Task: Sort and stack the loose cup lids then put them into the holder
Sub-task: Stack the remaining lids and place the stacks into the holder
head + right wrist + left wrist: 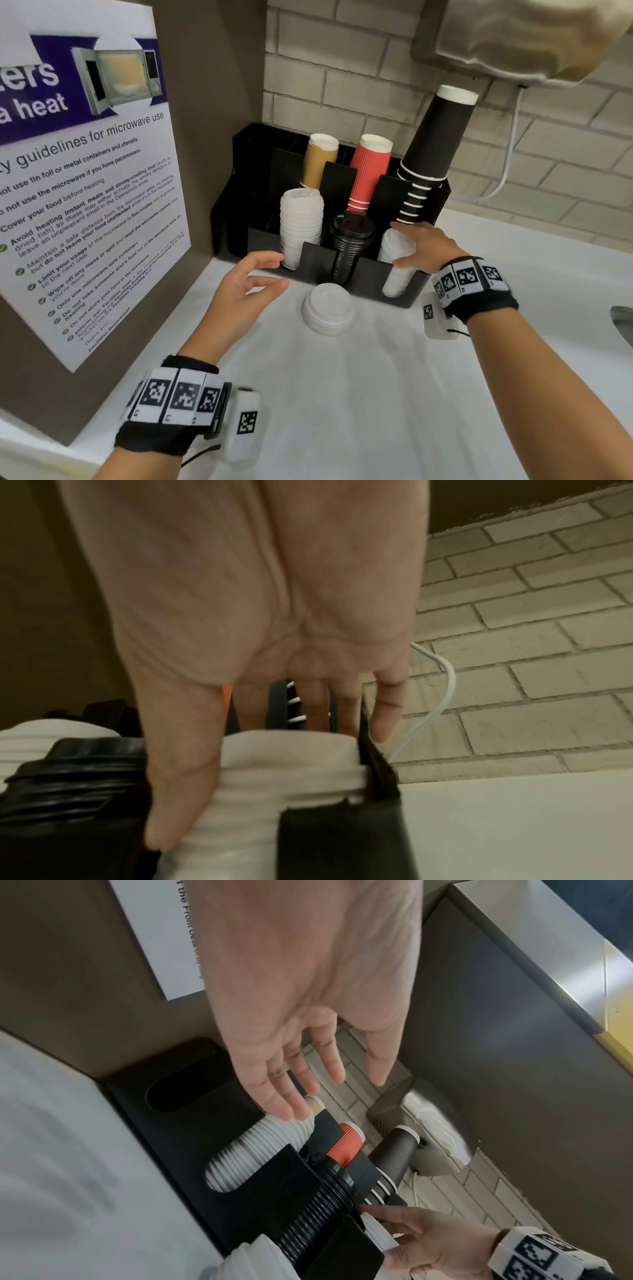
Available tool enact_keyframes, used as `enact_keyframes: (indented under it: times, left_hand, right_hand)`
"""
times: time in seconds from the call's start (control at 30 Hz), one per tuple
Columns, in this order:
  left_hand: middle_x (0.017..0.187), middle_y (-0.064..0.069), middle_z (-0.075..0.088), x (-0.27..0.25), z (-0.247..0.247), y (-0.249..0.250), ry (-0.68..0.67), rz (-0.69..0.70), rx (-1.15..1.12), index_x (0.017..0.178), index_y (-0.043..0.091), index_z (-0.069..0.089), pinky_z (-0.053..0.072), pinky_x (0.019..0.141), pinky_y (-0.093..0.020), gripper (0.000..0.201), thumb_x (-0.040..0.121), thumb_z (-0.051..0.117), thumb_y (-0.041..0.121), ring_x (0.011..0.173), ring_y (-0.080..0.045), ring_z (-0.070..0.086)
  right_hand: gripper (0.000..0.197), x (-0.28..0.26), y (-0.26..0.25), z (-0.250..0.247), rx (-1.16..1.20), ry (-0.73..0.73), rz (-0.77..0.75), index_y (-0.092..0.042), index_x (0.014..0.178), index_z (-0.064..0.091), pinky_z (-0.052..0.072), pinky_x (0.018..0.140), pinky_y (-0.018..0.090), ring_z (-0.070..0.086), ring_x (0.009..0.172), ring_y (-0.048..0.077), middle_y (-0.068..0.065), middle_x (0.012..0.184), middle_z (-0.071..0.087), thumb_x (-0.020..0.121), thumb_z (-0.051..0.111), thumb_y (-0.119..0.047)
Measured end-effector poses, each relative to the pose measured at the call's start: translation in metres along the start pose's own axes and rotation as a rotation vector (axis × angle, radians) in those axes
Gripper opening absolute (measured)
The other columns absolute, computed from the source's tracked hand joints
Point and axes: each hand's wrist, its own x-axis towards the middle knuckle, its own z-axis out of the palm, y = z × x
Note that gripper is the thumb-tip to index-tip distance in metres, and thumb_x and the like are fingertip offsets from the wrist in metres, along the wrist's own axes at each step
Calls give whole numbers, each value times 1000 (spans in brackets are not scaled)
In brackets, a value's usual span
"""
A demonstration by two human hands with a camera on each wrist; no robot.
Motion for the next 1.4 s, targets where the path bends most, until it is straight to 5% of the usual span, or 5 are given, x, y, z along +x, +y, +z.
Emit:
enact_keyframes:
  times: [0.2, 0.37, 0.57, 1.0, 1.4]
  left_hand:
    - [115, 17, 62, -1, -1, 2, 7, -8, 12, 107, 40, 64, 48, 80, -19, 32, 89, 69, 14, 87, 1, 64]
    - [115, 18, 62, -2, -5, 2, 22, -16, 10, 107, 39, 63, 48, 79, -18, 30, 89, 69, 15, 87, 1, 64]
    - [115, 15, 62, 0, -3, 4, 22, -17, 5, 107, 38, 64, 47, 86, -26, 31, 90, 69, 14, 90, -5, 64]
    - [115, 15, 60, -6, -8, 10, 41, -30, 26, 112, 32, 63, 46, 86, -21, 29, 90, 68, 13, 87, 0, 62]
    - [136, 13, 52, -7, 18, 7, -249, -52, -63, 138, 47, 43, 54, 92, -27, 92, 60, 91, 32, 118, -9, 59]
  right_hand:
    - [91, -5, -4, -3, -131, -87, -5, -36, 153, 9, 26, 112, 51, 21, 141, 32, 9, 156, 18, 85, 69, -37]
    - [78, -34, -33, 6, 115, 290, -293, -25, 144, 39, 31, 103, 42, 37, 129, 34, 13, 139, 42, 77, 77, -29]
    - [98, -44, -92, 65, -76, -260, -325, -30, 147, 28, 41, 103, 44, 40, 126, 28, 9, 136, 41, 67, 78, -56]
    - [90, -30, -99, 88, -67, -309, -221, -34, 140, 33, 51, 91, 46, 48, 113, 33, 8, 131, 26, 64, 81, -44]
    - [68, -85, -94, 36, 749, -137, -441, -49, 125, 46, 46, 87, 15, 54, 108, 2, -21, 115, 55, 71, 83, -31]
